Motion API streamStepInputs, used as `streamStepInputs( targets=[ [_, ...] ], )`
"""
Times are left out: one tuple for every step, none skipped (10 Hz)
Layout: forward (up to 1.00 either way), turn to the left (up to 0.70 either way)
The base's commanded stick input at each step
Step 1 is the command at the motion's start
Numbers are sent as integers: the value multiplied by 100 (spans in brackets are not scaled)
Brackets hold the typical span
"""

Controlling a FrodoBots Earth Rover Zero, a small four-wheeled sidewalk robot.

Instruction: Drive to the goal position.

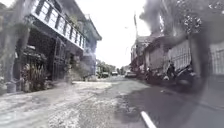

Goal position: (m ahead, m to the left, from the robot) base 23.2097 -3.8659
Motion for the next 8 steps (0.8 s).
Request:
streamStepInputs(
  targets=[
    [50,-15],
    [50,-20],
    [50,-25],
    [50,-30],
    [50,-35],
    [50,-40],
    [50,-45],
    [50,-50]
  ],
)
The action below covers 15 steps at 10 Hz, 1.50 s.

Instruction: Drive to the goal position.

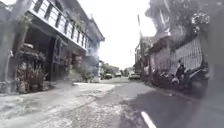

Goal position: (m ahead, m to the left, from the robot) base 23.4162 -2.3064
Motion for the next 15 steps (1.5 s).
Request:
streamStepInputs(
  targets=[
    [50,0],
    [50,0],
    [50,0],
    [50,0],
    [50,0],
    [50,0],
    [50,0],
    [50,0],
    [50,0],
    [50,0],
    [50,0],
    [50,0],
    [50,0],
    [50,0],
    [50,0]
  ],
)
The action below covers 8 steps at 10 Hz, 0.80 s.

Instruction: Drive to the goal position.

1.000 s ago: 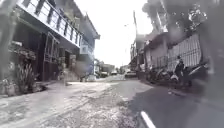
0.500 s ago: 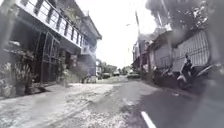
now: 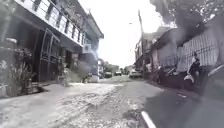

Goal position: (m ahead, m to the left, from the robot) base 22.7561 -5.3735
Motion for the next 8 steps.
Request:
streamStepInputs(
  targets=[
    [50,0],
    [50,0],
    [50,0],
    [50,0],
    [50,0],
    [50,0],
    [50,0],
    [50,0]
  ],
)
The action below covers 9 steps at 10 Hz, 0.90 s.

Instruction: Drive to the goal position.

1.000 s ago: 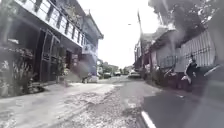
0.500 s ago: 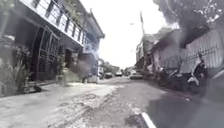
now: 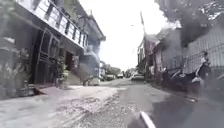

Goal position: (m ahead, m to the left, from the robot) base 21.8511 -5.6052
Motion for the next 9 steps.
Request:
streamStepInputs(
  targets=[
    [50,0],
    [50,0],
    [50,-8],
    [50,-27],
    [50,-45],
    [50,-46],
    [50,-36],
    [50,-15],
    [50,0]
  ],
)
